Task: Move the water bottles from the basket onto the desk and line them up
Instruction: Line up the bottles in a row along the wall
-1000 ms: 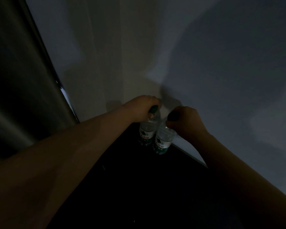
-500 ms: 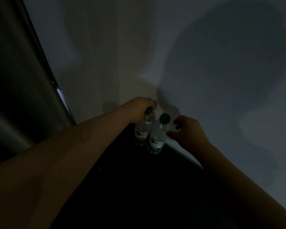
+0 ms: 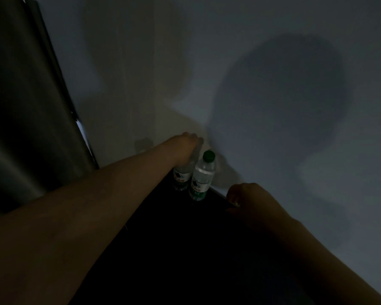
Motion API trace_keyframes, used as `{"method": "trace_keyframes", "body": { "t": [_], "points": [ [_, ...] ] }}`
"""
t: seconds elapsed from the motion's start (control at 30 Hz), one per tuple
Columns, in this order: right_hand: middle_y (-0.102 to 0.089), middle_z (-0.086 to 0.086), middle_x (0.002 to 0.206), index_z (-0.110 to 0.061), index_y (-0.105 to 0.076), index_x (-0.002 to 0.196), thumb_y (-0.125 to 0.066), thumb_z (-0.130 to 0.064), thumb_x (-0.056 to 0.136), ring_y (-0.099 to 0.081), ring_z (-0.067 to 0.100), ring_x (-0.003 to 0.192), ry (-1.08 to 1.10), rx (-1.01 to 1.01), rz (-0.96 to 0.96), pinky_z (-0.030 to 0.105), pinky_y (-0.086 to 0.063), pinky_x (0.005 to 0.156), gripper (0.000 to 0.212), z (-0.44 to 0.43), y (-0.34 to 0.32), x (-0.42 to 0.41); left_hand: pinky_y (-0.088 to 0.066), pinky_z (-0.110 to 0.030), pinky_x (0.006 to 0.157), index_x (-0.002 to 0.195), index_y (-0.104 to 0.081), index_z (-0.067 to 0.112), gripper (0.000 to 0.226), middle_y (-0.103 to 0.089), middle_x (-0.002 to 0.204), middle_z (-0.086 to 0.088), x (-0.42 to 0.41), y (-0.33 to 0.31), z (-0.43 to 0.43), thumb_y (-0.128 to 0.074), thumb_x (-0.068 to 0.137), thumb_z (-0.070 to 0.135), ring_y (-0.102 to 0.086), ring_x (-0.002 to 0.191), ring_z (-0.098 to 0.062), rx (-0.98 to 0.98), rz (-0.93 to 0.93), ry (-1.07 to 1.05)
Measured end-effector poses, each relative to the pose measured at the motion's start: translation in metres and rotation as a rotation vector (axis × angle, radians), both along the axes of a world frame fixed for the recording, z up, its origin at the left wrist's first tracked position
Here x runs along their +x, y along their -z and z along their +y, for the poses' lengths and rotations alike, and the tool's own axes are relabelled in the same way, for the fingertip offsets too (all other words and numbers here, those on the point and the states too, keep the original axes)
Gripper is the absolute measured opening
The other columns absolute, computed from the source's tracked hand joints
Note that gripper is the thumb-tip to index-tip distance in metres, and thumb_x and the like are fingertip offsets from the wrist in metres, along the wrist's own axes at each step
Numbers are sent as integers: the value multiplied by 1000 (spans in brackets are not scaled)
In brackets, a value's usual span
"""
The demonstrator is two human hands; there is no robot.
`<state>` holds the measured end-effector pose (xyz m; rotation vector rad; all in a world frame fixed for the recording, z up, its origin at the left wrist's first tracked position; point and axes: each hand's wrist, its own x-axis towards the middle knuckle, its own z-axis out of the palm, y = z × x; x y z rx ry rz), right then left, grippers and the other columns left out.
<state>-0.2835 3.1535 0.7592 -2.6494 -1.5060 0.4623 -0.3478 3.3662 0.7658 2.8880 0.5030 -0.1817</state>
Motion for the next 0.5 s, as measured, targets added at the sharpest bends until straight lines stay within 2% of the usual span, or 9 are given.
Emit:
{"method": "trace_keyframes", "body": {
  "t": [0.17, 0.23, 0.37, 0.5],
  "points": [
    [-64, 2, 112, -17, -64, 109, -69, -28, 84, -59, 16, 102, -13, 57, -22, 27, -49, 87, 27, -13, -22, -22, -43, -35, 87, 135, -37, 4, 54, -43, 130, -19, -41, -11, -13, -61, 89, 19, -51, 111, -34, 44, -22, 13],
    [-63, 2, 111, -17, -64, 109, -69, -28, 84, -59, 16, 102, -18, 66, -30, 28, -49, 88, 28, -18, -32, -34, -46, -34, 90, 132, -41, 6, 49, -46, 128, -18, -60, -15, -22, -61, 90, 21, -53, 110, -31, 14, -19, 9],
    [-62, 1, 114, -17, -63, 112, -67, -29, 85, -58, 15, 104, -23, 69, -44, 27, -48, 87, 30, -34, -48, -60, -42, -29, 93, 133, -46, 11, 47, -51, 130, -15, -106, -29, -51, -60, 90, 23, -52, 117, -30, -70, -77, 41],
    [-62, 0, 117, -17, -62, 116, -68, -28, 85, -57, 16, 108, -20, 106, -19, 27, -47, 90, 33, -57, -59, -92, -38, -21, 81, 125, -53, 13, 39, -55, 124, -8, -157, -37, -80, -61, 89, 28, -53, 110, -22, -142, -70, 42]
  ]
}}
